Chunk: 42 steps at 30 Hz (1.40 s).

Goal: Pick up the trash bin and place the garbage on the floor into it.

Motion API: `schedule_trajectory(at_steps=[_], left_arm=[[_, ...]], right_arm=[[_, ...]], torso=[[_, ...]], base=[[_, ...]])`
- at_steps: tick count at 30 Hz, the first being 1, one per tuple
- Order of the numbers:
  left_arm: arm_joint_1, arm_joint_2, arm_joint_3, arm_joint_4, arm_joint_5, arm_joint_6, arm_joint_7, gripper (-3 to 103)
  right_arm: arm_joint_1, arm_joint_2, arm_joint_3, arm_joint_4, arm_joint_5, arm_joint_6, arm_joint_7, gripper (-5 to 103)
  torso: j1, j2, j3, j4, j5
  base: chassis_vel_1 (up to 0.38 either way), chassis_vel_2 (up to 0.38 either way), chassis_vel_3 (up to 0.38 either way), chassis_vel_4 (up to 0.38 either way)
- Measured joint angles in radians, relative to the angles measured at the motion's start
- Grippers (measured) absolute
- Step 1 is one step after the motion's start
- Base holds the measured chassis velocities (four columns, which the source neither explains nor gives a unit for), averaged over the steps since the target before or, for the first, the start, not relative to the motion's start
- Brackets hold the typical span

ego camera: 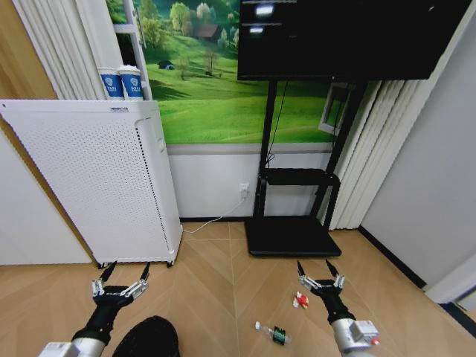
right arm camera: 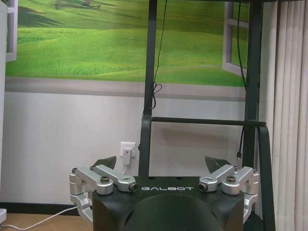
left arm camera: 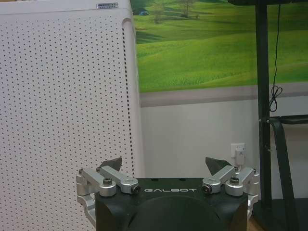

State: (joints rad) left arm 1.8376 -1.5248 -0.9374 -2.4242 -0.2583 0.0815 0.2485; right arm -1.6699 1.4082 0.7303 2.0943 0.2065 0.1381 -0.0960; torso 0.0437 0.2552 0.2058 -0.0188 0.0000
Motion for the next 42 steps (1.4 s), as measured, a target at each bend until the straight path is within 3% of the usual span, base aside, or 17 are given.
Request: schedule_trajectory(at_steps=[42], left_arm=[[0.001, 0.0, -0.001, 0.002, 0.002, -0.001, 0.0, 98]], right_arm=[[0.004, -0.002, 0.002, -0.003, 0.002, 0.002, 0.0, 100]], torso=[[-0.041, -0.161, -0.12, 0.0, 0.0]], base=[[0.0, 0.0, 0.0, 0.0]])
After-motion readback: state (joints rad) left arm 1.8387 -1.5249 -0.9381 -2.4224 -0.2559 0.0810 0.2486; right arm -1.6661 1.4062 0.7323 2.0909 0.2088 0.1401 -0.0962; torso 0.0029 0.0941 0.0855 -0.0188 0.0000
